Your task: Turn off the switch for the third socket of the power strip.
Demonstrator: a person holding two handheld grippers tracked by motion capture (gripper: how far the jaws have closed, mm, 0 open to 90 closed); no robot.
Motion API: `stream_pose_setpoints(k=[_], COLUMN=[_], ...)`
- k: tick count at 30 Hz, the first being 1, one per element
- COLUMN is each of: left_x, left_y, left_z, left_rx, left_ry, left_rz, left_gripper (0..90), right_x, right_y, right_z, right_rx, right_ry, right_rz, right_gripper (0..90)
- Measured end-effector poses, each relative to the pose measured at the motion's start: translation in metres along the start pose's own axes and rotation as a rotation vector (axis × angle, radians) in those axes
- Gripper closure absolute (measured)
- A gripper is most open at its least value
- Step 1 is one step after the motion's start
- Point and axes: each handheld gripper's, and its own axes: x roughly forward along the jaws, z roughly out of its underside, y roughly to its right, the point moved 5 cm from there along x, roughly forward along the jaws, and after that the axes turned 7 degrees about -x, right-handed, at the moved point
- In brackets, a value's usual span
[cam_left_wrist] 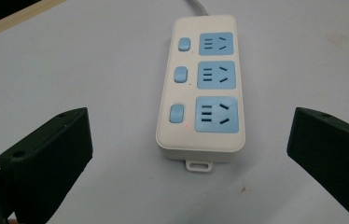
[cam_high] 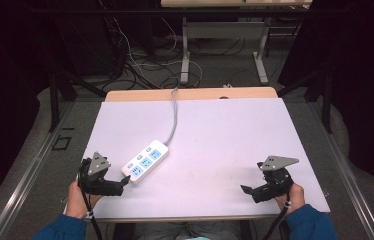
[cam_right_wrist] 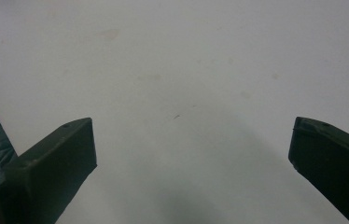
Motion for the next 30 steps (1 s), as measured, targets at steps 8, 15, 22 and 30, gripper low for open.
stream_pose_setpoints(k=[8,15,22,30], left_x=[0.006,0.014,0.021,0.029], left_y=[-0.003,-0.005,-0.007,-0.009], left_z=[-0.008,-0.014,-0.017,-0.021], left_rx=[-0.015,-0.02,-0.04,-0.036], left_ry=[0.0,-0.007,-0.014,-0.029], left_rz=[0.003,0.002,0.0,-0.002], left_gripper=[0.0,0.0,0.0,0.0], right_x=[0.0,0.001,0.001,0.001], right_y=[0.0,0.0,0.0,0.0], right_z=[0.0,0.0,0.001,0.001], right_rx=[0.007,0.009,0.012,0.012], right_ry=[-0.016,-0.005,-0.009,-0.013], right_rz=[-0.007,-0.004,-0.006,-0.001], right_gripper=[0.5,0.6,0.6,0.7])
